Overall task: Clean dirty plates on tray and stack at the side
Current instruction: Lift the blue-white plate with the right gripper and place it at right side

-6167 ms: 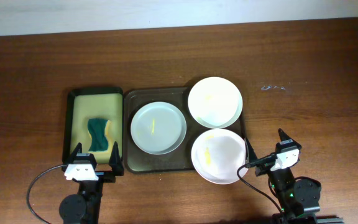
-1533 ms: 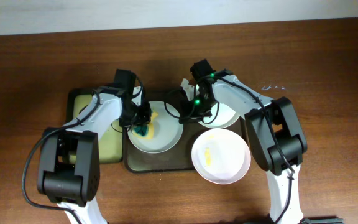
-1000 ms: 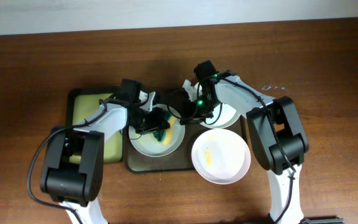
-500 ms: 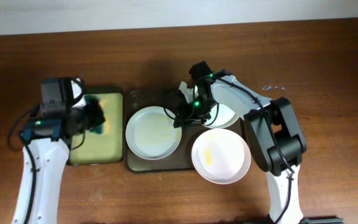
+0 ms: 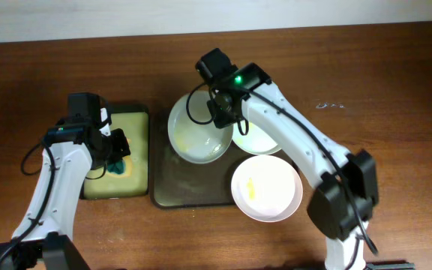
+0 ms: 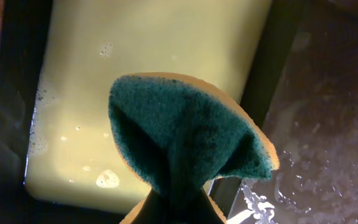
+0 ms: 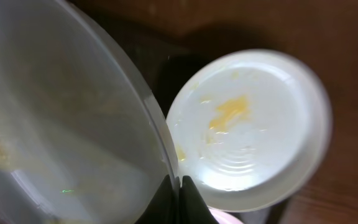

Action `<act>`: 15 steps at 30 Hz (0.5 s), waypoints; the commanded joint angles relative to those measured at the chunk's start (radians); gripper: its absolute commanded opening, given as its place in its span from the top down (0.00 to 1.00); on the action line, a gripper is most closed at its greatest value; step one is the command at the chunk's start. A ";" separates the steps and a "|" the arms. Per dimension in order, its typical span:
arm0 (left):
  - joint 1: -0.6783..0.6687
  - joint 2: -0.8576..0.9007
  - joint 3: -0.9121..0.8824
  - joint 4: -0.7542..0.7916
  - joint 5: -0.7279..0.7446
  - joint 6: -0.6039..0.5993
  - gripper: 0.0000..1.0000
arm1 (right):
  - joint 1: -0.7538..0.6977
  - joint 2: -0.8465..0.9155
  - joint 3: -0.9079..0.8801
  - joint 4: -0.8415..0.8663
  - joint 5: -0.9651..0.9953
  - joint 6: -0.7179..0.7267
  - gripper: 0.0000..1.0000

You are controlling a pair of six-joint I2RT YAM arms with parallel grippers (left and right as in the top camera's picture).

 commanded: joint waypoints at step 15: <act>0.003 0.137 -0.036 0.092 -0.059 0.011 1.00 | 0.531 -0.026 0.014 0.092 1.333 0.090 0.96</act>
